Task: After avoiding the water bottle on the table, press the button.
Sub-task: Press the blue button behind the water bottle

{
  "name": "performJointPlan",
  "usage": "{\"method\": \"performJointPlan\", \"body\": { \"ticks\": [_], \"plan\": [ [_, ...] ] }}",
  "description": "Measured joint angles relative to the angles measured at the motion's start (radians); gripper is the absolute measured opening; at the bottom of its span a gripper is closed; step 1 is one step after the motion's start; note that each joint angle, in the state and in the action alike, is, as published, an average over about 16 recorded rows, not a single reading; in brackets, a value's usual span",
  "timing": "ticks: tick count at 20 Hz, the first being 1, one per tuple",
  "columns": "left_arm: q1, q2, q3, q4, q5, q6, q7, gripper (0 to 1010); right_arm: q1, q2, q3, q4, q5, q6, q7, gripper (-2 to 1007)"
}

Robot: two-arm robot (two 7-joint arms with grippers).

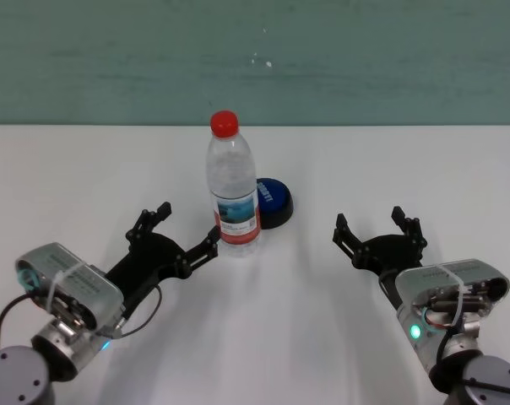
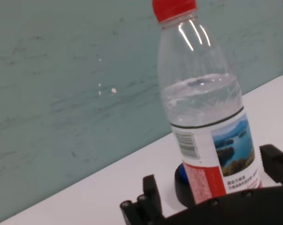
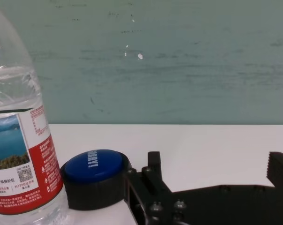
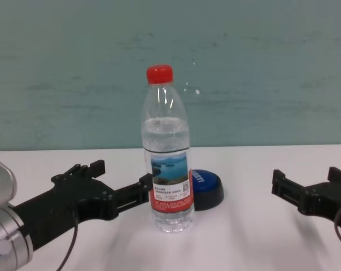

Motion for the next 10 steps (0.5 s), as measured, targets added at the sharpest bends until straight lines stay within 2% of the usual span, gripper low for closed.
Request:
{"method": "performJointPlan", "body": {
  "ticks": [10],
  "plan": [
    [-0.005, -0.001, 0.002, 0.005, -0.009, 0.000, -0.005, 1000, 0.000, 0.000, 0.000, 0.000, 0.000, 0.000, 0.000, 1004]
  ]
}}
